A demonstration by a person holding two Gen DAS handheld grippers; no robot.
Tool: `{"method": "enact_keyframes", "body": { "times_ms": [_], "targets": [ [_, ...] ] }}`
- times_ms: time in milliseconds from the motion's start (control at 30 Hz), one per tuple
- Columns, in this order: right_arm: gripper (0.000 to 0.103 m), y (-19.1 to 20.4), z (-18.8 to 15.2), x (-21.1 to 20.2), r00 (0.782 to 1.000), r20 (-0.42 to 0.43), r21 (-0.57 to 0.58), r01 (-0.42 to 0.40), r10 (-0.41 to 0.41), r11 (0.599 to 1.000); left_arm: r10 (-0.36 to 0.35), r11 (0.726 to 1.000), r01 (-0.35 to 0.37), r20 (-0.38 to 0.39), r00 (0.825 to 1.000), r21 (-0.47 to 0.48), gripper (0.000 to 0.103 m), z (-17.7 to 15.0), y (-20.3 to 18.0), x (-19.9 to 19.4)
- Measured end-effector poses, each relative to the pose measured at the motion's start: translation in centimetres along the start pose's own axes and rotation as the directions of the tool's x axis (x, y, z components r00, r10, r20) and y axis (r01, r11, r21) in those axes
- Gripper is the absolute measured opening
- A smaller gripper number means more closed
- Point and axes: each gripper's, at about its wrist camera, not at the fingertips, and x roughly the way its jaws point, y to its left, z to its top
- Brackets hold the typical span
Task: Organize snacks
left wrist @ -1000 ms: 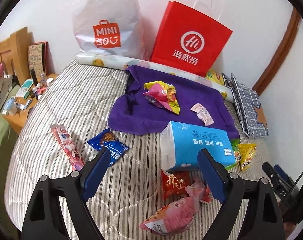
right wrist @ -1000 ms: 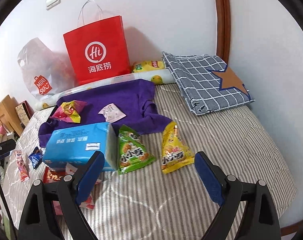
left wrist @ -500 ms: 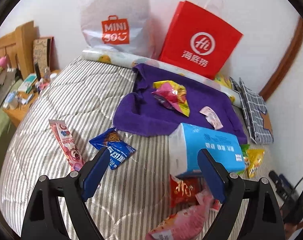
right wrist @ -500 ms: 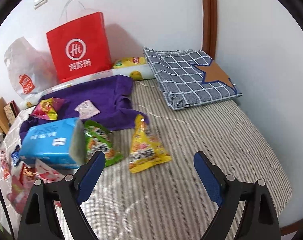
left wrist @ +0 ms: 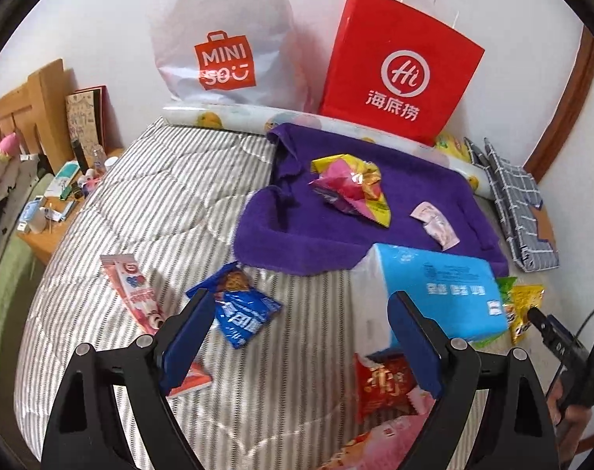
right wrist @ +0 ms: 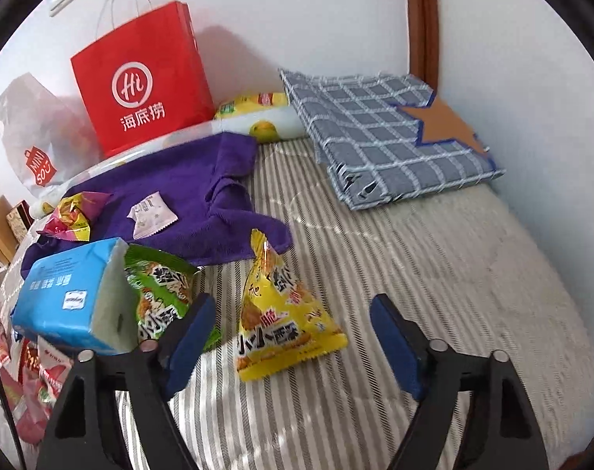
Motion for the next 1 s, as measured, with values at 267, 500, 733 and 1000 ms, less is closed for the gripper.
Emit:
{"method": "enact_keyframes", "body": {
  "times_ms": [267,500,733,1000],
  "targets": [
    [0.052,0.3,-0.2,3.3,0.998,-0.062,-0.009,-0.008,0.008,1.0,0.026,1.0,-0.026,-0.031,0.999,-0.014,0.089,-0.3,1.7,0.5],
    [0.049,0.3,-0.8,0.5,0.999,-0.025,-0.01,-0.024,0.024,1.0,0.059,0.998,-0.061,-0.071,0.996,-0.033,0.089,-0.6,2.8,1.6],
    [0.049,1.6,-1.9,-3.9,0.999,0.027,-0.058,-0.025,0.027,0.998,0.062,0.995,-0.071,-0.124,0.99,-0.068,0.089,-0.9,4.1,4.0],
    [0.049,2.5,-3.2,-5.1,1.0,0.031,-0.072,0.001,0.001,0.997,0.037,0.995,-0.05,-0.143,0.989,-0.087,0.088,-0.9,5.0,5.9]
  ]
}}
